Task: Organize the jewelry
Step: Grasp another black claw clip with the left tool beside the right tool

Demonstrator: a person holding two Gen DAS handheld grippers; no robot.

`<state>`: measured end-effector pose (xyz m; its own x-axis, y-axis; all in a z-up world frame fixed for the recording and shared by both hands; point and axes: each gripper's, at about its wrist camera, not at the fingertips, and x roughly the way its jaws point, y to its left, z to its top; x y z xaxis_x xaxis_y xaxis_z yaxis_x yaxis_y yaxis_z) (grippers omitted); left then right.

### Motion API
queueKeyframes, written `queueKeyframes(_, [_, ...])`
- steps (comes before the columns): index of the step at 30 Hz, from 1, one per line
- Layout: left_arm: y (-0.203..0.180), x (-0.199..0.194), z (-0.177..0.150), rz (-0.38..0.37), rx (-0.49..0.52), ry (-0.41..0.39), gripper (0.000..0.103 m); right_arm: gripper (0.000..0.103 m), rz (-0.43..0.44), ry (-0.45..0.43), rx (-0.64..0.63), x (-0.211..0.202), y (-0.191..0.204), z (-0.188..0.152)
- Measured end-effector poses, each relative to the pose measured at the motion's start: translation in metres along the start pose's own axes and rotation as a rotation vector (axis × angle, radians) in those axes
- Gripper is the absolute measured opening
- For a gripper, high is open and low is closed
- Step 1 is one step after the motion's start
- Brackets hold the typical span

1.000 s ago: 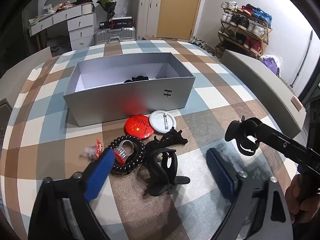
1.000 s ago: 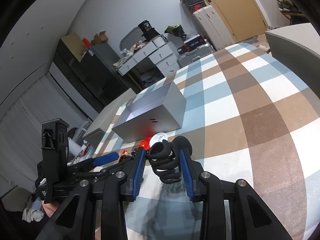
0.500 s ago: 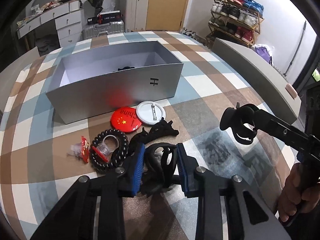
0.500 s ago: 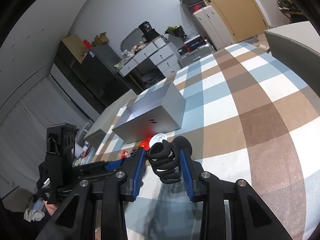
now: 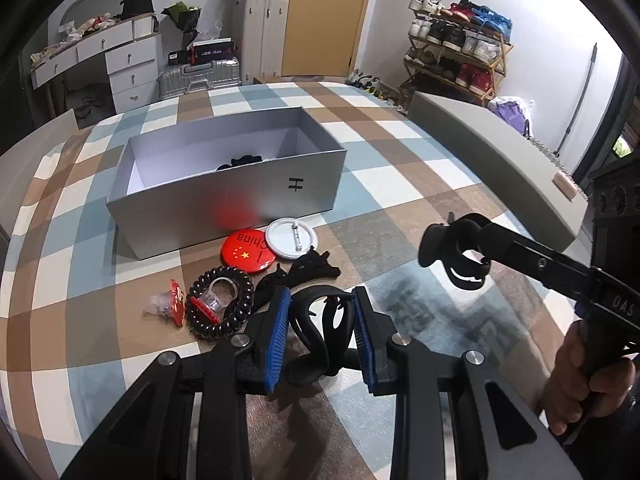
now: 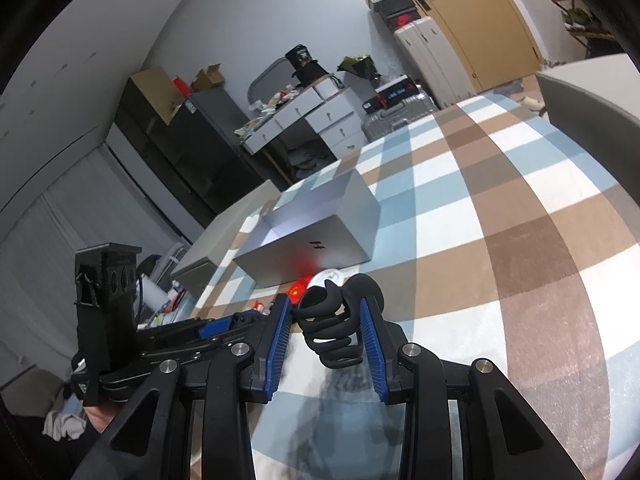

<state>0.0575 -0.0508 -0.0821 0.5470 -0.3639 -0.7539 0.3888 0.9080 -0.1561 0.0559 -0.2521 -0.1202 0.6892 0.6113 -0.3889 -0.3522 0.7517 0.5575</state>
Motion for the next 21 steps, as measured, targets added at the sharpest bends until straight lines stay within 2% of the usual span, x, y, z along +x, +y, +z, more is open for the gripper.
queueKeyframes(8, [0.002,-0.016,0.006,-0.012,-0.007,-0.046,0.025,0.034,0.018,0.005,-0.029,0.006,0.011,0.004])
queueKeyframes(17, [0.019,-0.026,0.013,0.013,-0.064,-0.068,0.025,0.034,0.033,0.015,-0.085,0.022,0.032,0.011])
queueKeyframes(19, [0.026,-0.027,0.016,-0.010,-0.086,-0.072,0.025,0.034,0.047,0.018,-0.097,0.026,0.037,0.016])
queueKeyframes(21, [0.030,-0.029,0.018,0.000,-0.089,-0.084,0.025,0.034,0.058,0.021,-0.108,0.032,0.042,0.021])
